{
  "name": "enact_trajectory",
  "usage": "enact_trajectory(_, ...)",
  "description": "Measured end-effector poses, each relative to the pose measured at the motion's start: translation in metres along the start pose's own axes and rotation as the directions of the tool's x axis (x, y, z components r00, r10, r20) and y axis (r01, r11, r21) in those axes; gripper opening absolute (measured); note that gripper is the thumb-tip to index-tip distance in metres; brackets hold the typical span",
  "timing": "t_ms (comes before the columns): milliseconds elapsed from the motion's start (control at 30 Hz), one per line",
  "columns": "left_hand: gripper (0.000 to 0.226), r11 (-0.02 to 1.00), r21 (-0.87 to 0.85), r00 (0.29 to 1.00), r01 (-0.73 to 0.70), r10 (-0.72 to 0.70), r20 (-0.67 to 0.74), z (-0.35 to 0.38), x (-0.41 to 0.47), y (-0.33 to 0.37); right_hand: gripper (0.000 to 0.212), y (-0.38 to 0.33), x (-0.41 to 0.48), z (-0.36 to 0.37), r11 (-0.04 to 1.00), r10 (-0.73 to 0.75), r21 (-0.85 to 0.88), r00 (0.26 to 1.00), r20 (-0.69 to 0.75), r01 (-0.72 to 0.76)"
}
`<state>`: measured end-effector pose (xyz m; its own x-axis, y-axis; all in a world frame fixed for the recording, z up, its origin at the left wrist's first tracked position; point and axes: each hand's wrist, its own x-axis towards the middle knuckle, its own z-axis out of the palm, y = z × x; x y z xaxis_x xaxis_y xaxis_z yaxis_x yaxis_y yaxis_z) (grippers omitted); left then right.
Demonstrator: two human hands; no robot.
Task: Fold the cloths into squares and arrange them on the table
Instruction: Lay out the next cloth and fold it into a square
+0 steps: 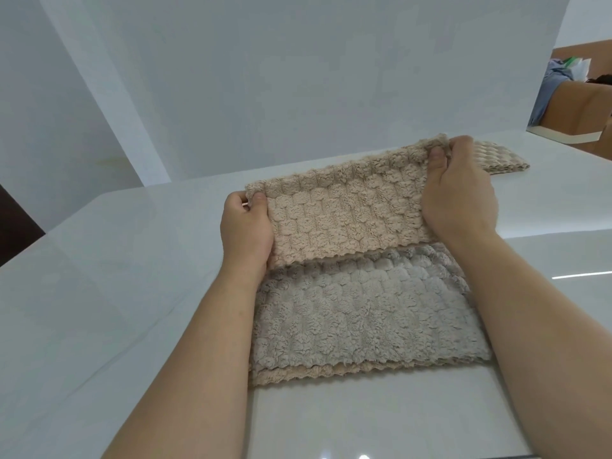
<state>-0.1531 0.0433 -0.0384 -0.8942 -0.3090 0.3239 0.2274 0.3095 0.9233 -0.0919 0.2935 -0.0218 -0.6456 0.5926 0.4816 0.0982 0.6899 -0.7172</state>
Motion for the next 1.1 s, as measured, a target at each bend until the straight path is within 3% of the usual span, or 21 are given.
enact_trajectory(133,0.021,0.998,0.06,0.999,0.01,-0.013,0.038,-0.002,-0.004,0.003,0.03,0.005,0.008,0.0,0.998,0.06,0.022,0.991,0.115,-0.063)
enact_trajectory(333,0.018,0.972,0.116,0.962,0.203,-0.22,0.16,-0.004,-0.004,0.001,0.043,0.008,0.01,-0.006,0.989,0.125,0.039,0.96,0.249,-0.139)
enact_trajectory(567,0.011,0.912,-0.085,0.892,0.401,-0.367,0.265,-0.013,-0.009,0.019,0.036,-0.009,0.007,-0.014,0.905,0.177,0.323,0.936,0.306,-0.277)
enact_trajectory(733,0.017,0.894,-0.222,0.896,0.389,-0.311,0.316,-0.015,-0.015,0.034,0.031,-0.029,-0.001,-0.021,0.735,0.13,0.554,0.883,0.451,-0.391)
enact_trajectory(867,0.023,0.889,-0.308,0.91,0.34,-0.228,0.346,-0.017,-0.023,0.048,0.025,-0.046,-0.017,-0.021,0.63,0.021,0.636,0.828,0.56,-0.446)
enact_trajectory(1100,0.033,0.953,-0.263,0.932,0.152,-0.049,0.36,-0.007,-0.038,0.054,0.031,-0.062,-0.05,-0.004,0.704,-0.138,0.625,0.797,0.588,-0.339)
